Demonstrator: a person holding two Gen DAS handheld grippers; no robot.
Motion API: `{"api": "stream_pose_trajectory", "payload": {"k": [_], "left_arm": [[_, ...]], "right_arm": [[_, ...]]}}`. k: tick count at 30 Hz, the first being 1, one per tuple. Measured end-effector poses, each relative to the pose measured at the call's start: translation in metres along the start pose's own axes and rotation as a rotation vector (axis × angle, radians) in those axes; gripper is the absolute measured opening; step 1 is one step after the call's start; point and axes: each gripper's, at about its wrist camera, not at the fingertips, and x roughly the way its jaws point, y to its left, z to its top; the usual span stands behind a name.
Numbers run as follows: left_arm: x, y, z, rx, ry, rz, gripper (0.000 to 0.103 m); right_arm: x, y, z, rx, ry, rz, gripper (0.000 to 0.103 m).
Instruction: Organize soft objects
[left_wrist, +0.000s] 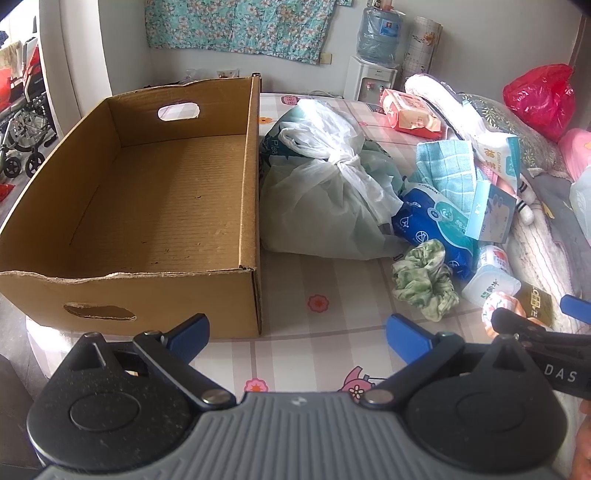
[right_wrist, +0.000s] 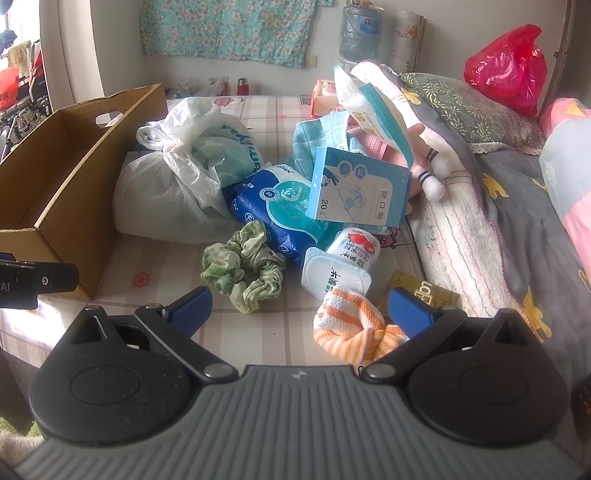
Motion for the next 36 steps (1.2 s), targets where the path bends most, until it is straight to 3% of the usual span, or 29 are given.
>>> {"api": "stream_pose_trajectory", "payload": {"k": [36], "left_arm": [[0.0047, 0.0012, 0.0002, -0.002, 0.022, -0.002, 0.102]], "right_arm": [[0.0064, -0.0037, -0.0020, 0.011, 0.016, 0.001, 0.102]]}}
